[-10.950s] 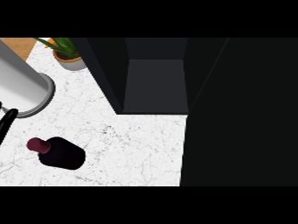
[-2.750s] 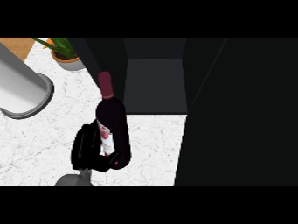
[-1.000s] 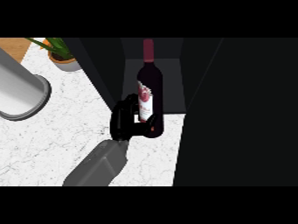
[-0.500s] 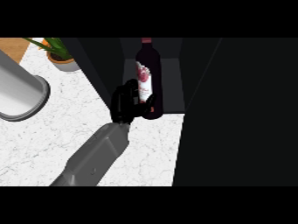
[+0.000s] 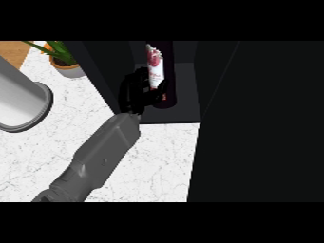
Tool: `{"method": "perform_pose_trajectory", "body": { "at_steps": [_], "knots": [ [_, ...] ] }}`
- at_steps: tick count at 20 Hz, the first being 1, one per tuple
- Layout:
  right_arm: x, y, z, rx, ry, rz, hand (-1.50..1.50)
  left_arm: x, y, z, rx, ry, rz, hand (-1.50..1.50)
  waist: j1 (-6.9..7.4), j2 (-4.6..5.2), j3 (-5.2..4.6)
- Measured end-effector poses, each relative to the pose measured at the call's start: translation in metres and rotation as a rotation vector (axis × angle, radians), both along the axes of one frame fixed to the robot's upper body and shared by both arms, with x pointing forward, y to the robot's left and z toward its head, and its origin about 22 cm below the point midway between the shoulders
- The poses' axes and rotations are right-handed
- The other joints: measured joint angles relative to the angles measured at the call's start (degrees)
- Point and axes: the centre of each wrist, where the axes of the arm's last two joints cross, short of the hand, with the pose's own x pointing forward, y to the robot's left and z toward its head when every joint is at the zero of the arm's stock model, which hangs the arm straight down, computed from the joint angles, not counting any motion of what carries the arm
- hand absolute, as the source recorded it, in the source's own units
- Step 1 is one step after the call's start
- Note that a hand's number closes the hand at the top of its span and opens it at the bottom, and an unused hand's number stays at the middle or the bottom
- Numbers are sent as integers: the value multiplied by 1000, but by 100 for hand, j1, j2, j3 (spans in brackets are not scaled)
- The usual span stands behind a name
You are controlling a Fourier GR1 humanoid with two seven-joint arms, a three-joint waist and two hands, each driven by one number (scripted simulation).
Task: Pick up the wine, place it into the cabinet and close the cabinet
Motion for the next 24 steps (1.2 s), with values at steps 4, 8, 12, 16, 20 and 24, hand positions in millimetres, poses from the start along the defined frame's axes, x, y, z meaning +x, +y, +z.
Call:
{"method": "perform_pose_trajectory", "body": {
  "at_steps": [4,8,12,16,20,24],
  "knots": [
    [0,0,-3,7,-2,8,-150,11,-3,12,22,10,2,150,-52,13,0],
    [3,4,-3,10,-6,15,-150,20,-2,20,54,42,2,150,-106,40,-1],
    [4,5,0,6,-13,26,-150,25,-2,25,79,85,3,150,-189,67,-3],
    [10,8,-6,2,-17,42,-150,26,-2,26,70,88,20,150,-288,97,-3],
    [16,11,-8,8,-22,58,-150,25,-2,24,57,88,27,150,-321,110,-4],
    [18,11,-4,6,-27,69,-150,23,-3,23,49,92,30,150,-419,117,-4]
  ]
}}
